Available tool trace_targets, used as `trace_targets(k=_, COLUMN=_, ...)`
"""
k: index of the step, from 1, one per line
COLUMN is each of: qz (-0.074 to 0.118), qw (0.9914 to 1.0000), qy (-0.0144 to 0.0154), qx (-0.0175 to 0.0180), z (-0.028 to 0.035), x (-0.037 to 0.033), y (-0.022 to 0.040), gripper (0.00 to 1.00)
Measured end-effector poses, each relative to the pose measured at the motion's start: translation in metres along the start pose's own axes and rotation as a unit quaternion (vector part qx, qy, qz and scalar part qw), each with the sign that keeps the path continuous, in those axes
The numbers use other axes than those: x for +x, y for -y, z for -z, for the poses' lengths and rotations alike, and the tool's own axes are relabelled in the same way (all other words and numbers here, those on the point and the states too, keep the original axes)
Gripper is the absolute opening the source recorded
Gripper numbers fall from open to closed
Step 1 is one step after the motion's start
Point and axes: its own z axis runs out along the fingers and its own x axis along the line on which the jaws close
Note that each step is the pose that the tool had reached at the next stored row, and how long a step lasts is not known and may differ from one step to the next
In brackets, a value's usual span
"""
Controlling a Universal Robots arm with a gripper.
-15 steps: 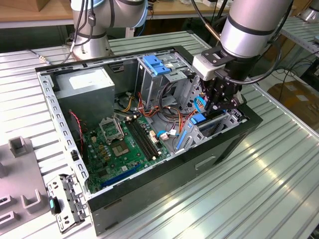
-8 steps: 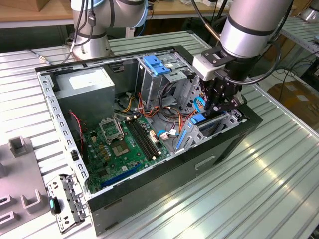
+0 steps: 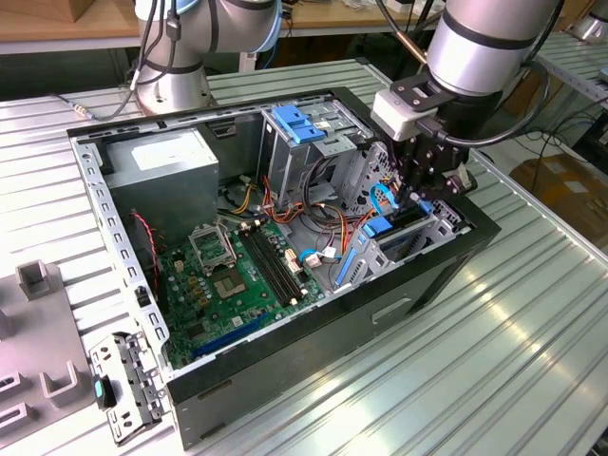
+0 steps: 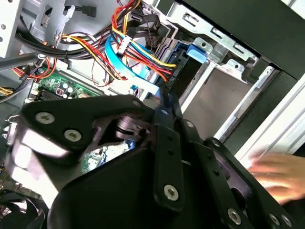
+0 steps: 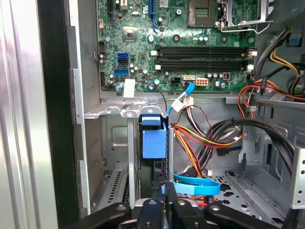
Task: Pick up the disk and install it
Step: 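Insert the second disk wire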
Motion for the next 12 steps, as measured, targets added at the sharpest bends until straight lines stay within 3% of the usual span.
trace_targets(k=2, qz=0.000, qw=1.00000, qy=0.0000, qx=0.0000, z=0.0000, x=0.0000, y=0.0000, gripper=0.11)
trace_targets(k=12, qz=0.000, qw=1.00000, qy=0.0000, qx=0.0001, z=0.0000, x=0.0000, y=0.0000, gripper=0.11)
